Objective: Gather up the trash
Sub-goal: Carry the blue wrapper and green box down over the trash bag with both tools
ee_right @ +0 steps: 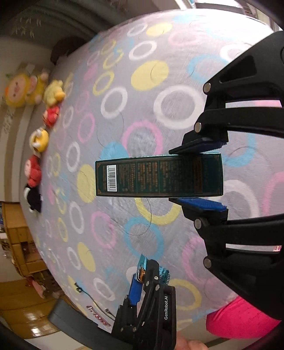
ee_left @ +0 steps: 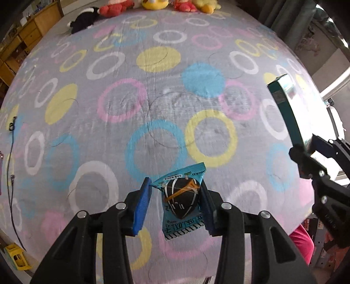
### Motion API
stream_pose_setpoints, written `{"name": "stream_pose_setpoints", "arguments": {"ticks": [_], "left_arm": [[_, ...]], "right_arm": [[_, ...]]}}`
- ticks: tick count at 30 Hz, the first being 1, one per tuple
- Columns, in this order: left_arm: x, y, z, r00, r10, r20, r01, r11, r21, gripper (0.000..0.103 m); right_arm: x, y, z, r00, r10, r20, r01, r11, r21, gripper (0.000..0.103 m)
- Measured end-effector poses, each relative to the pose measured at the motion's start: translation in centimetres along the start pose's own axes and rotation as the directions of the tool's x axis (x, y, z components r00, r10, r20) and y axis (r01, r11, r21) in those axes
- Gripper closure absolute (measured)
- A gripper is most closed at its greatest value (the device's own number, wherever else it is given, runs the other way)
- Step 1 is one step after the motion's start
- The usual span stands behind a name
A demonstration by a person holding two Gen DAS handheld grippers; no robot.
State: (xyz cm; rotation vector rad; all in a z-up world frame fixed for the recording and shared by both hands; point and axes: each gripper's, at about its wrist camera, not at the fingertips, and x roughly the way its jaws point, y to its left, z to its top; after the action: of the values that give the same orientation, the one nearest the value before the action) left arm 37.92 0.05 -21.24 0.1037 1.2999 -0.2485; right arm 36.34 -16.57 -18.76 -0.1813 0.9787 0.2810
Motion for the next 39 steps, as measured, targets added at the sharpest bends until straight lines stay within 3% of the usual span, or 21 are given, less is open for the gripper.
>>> {"name": "stream_pose_setpoints", "arguments": {"ticks": [6, 19, 32, 39], "left_arm": [[-4.6, -1.9, -2.7, 0.999, -0.005, 0.049, 0.004, 1.000, 0.029, 0.062], [-11.5, -6.4, -10.5, 0.994, -0.037, 0.103, 0.027, 0.995, 0.094, 0.062], [-11.4, -9.8, -19.8, 0.998, -0.019, 0.053, 0.012, 0.990, 0.137, 0.062], [-9.6, -10.7, -24.0, 0.998, -0.062, 0.006, 0.061, 0.993, 0.106, 0.062]], "right_arm": [[-5.6, 0.0, -2.1, 0.999, -0.002, 0.043, -0.001, 0.998, 0.060, 0.067], [-15.5, 3.1, -7.6, 0.993, -0.018, 0.117, 0.010, 0.998, 0.068, 0.067], [-19.9, 7.1, -15.4, 0.992, -0.026, 0.124, 0.014, 0.995, 0.095, 0.067], [-20.4, 8.4, -19.8, 0.994, -0.022, 0.109, 0.008, 0.993, 0.119, 0.067]]}}
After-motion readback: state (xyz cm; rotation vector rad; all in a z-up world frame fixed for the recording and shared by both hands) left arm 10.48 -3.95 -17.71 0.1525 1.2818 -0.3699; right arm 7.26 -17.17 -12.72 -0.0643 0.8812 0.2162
